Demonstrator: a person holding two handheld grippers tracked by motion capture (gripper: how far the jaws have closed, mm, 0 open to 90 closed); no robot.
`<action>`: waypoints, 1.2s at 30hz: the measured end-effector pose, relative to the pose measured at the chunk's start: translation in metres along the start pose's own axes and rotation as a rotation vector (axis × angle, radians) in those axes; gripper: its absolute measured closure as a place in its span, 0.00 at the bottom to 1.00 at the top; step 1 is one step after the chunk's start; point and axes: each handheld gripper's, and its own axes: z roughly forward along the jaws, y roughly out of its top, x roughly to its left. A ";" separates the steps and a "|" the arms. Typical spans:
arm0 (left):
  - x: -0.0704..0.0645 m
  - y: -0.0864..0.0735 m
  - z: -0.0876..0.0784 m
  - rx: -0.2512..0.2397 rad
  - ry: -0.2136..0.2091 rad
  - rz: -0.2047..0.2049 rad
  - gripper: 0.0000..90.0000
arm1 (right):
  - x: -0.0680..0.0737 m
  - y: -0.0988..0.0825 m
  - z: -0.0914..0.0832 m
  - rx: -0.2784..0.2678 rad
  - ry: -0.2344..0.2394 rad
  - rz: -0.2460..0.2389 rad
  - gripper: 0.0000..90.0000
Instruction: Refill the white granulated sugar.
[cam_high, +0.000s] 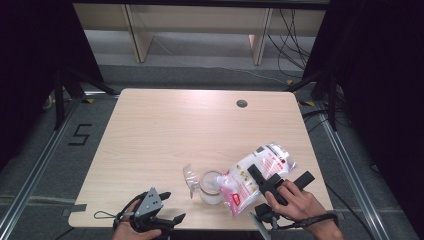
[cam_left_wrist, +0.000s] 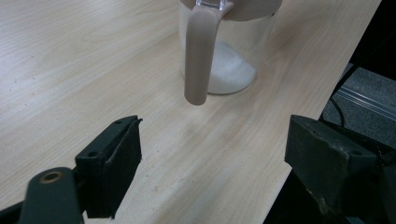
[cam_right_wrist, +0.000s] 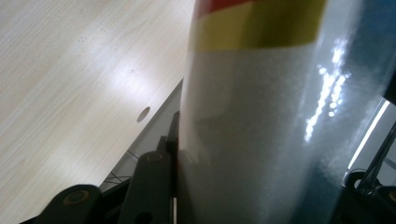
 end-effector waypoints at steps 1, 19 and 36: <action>0.000 0.000 0.000 -0.001 0.000 -0.001 0.20 | 0.001 0.000 0.000 -0.001 -0.009 0.001 0.74; 0.000 0.000 -0.001 0.007 0.002 0.006 0.20 | 0.001 0.000 0.001 -0.008 -0.010 0.012 0.74; 0.000 0.001 -0.001 0.005 0.002 0.005 0.20 | 0.001 0.000 0.001 -0.008 -0.002 0.012 0.75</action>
